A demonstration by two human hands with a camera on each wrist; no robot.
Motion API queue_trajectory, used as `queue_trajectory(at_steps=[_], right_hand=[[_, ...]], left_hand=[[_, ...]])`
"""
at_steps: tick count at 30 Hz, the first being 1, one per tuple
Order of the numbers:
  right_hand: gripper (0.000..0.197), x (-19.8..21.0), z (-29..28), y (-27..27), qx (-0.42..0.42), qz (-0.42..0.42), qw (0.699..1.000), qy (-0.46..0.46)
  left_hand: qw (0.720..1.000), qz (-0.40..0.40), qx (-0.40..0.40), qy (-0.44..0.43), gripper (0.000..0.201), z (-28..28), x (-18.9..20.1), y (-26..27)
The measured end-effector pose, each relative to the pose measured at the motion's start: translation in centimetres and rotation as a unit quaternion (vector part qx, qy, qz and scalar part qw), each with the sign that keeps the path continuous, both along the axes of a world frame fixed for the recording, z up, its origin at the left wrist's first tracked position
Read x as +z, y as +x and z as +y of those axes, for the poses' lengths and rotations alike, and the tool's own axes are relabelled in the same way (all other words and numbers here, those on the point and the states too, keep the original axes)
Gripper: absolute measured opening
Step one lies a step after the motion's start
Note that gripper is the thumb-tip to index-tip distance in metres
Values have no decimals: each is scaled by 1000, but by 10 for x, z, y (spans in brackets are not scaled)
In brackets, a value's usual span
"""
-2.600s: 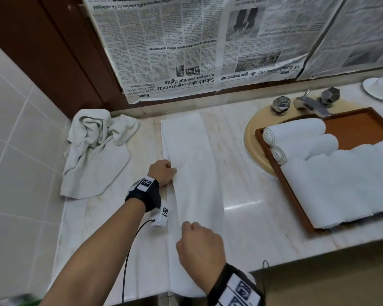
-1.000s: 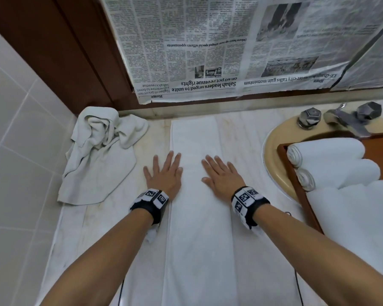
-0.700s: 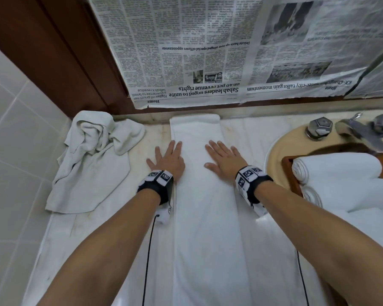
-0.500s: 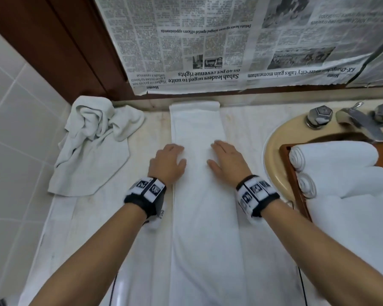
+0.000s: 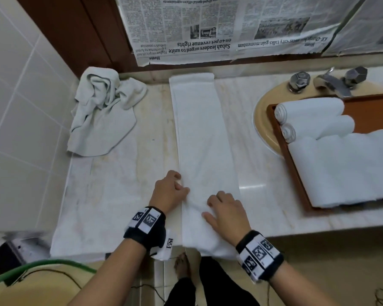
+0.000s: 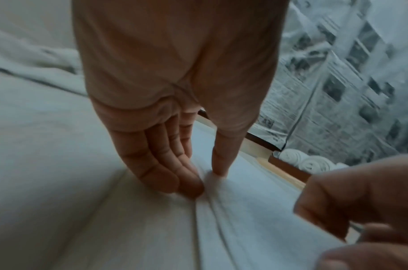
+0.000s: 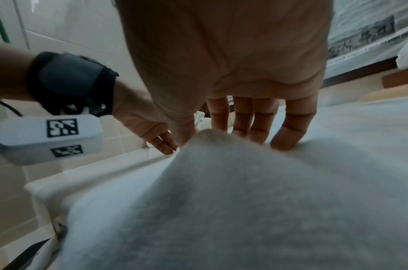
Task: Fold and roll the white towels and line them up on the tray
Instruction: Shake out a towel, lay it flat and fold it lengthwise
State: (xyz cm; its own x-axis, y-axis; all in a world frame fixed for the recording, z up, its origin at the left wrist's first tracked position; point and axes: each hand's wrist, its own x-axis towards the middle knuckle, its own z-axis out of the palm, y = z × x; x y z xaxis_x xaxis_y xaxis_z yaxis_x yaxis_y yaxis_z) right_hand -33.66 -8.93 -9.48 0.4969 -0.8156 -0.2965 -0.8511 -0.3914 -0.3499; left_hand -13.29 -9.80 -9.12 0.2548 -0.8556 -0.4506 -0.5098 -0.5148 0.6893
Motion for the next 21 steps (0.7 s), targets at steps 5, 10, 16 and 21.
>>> queue_trajectory(at_steps=[5,10,16,21], right_hand=[[43,9,26,6,-21,-8,999,-26],[39,1,64,12,-23,23,998,-50],[28,-8,81,5,-75,-42,994,-70],[31,-5,72,-4,-66,-75,995,-33]], left_hand=[[997,1,-36,73,32,22,5,-8],[993,-59,-60,80,16,49,-1,-19],[987,-129,-72,61,11,70,-2,-38],[989,-127,-55,57,8,75,3,-46]])
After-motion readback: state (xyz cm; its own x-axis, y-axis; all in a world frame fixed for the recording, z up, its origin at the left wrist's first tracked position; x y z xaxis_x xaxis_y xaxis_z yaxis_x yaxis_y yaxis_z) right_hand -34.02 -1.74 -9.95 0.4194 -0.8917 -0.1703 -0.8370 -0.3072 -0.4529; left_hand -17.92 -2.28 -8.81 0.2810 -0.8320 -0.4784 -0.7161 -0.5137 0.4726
